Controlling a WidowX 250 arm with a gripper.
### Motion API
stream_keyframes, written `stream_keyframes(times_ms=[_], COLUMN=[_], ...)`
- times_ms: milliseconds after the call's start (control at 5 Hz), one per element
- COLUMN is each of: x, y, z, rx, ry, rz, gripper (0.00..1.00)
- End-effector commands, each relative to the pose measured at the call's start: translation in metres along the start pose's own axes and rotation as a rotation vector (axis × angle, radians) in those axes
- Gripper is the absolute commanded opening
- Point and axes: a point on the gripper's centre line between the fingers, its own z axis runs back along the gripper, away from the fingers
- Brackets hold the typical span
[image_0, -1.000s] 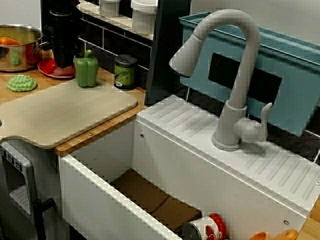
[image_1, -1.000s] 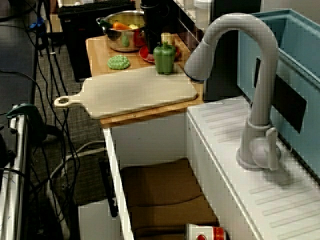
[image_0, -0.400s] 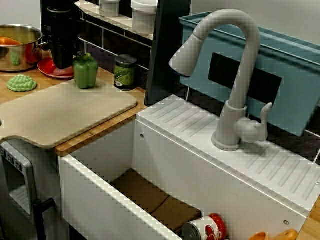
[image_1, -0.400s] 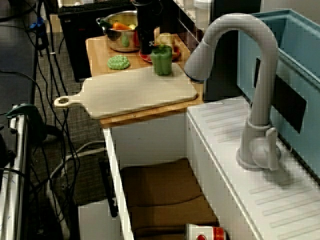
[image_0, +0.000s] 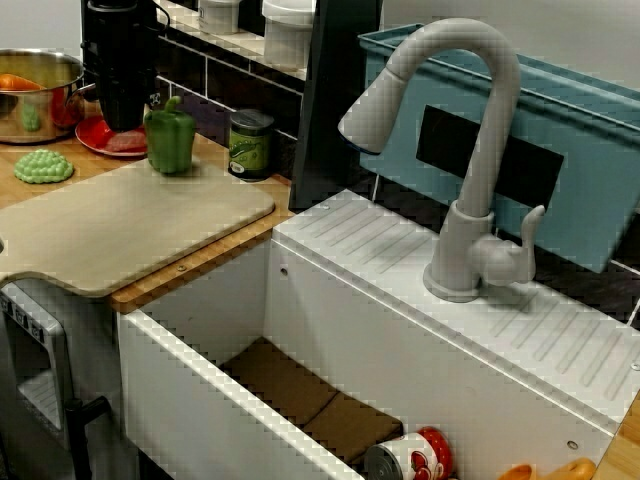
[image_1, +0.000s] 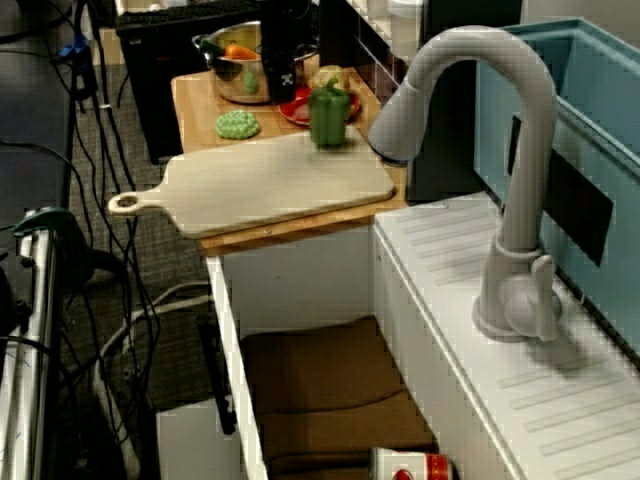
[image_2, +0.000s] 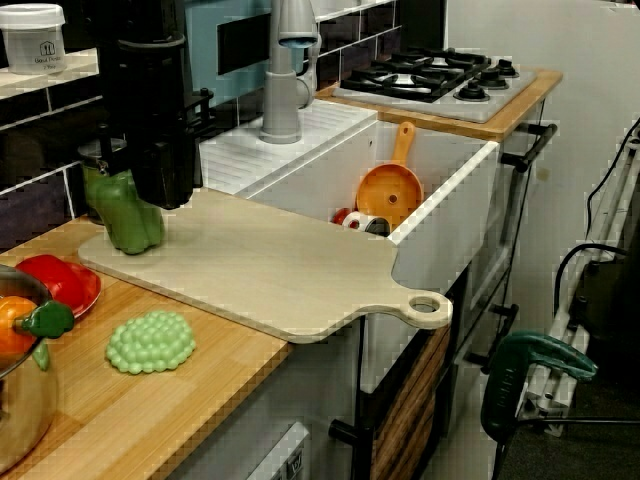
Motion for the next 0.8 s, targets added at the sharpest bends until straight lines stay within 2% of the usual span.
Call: stream_keyframes(times_ms=[0,200,400,600], x=[-0.002,0.001,0.003,0.006], y=[0.011,0.015,0.016,0.015], z=[0.039,0.047,0.052,0.048], rx=[0.016,0.015,0.014,0.036], ry=[-0.07,-0.077,-0.08,-0.082], rz=[-0.007,-0.002,-0.001,0.006], gripper=[0.0,1.0,1.0,1.0])
